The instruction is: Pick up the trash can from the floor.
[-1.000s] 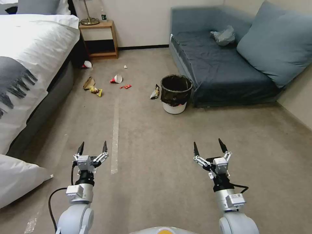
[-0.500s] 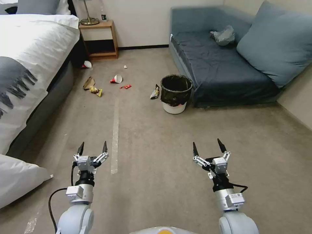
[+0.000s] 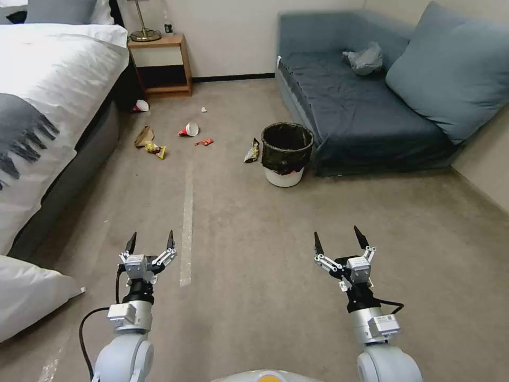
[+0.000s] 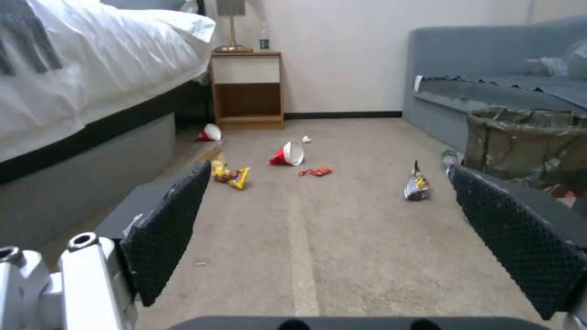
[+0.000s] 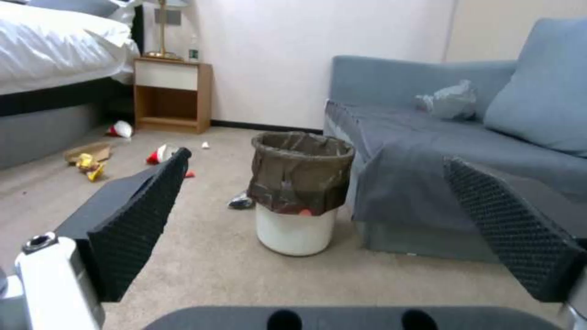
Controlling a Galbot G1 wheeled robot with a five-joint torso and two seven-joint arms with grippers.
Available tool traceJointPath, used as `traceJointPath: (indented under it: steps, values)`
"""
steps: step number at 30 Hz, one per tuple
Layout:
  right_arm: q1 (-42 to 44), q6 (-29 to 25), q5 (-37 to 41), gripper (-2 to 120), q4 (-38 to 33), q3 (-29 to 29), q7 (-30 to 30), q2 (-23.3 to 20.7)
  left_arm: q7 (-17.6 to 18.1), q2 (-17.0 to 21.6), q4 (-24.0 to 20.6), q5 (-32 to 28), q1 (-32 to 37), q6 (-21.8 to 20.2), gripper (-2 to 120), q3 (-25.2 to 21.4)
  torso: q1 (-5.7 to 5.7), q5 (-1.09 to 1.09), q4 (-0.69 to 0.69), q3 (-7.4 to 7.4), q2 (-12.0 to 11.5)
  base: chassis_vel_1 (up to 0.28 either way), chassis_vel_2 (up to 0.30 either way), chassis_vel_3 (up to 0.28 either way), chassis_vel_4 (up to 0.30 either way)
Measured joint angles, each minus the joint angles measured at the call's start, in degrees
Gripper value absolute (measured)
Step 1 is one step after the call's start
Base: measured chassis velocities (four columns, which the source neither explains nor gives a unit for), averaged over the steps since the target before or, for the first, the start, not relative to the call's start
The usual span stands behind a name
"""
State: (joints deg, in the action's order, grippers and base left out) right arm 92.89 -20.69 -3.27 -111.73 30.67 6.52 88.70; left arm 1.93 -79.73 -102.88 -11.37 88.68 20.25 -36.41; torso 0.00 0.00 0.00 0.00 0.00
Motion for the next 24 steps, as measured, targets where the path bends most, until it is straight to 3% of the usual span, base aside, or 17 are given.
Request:
traceJointPath:
  steps: [24]
  values:
    - [-0.5, 0.1, 0.4, 100, 0.7, 0.3, 0.1, 0.0, 0.1, -0.1, 0.5, -0.2, -0.2, 0.4, 94, 0.1, 0.0, 0.0, 0.0, 0.0, 0.0, -0.065, 0.063, 0.071, -0.06]
